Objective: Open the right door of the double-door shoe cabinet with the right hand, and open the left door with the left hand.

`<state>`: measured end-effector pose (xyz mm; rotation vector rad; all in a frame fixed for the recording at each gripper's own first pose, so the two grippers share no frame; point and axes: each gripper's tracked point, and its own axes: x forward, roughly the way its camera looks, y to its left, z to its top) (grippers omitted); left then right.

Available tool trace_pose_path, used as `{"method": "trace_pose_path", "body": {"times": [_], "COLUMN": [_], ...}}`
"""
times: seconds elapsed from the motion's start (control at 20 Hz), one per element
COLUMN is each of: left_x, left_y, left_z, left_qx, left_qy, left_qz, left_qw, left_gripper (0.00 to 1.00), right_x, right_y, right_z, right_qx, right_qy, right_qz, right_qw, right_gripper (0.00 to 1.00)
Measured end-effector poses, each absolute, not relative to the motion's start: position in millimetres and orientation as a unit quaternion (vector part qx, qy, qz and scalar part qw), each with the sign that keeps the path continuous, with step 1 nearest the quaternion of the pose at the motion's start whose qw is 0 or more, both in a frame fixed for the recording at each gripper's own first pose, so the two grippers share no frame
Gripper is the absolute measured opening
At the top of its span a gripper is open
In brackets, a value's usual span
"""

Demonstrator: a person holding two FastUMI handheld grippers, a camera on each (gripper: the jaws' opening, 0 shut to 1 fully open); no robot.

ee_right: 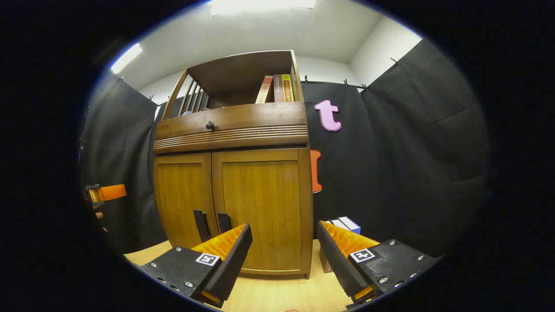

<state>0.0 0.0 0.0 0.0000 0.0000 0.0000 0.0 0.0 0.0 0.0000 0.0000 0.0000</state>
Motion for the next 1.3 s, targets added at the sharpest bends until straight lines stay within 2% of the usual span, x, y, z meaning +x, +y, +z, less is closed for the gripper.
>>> {"method": "trace_pose_path", "body": {"times": [1.05,1.1,1.3], "left_x": [-11,-11,-13], "left_y": [7,8,15], "left_z": [8,8,5], "left_qx": [0.012,0.013,0.012], "left_qy": [-0.008,-0.008,-0.005], "left_qz": [0.005,0.005,0.008], "left_qw": [1.000,1.000,1.000], "left_gripper": [0.95,0.95,0.94], "right_x": [-2,0,10], "right_y": [23,25,36], "right_z": [-4,-6,-14], "right_qx": [-0.010,-0.010,-0.003], "right_qy": [0.001,0.004,0.010], "right_qz": [0.011,0.012,0.014], "right_qw": [1.000,1.000,1.000], "right_gripper": [1.00,0.93,0.93]}}
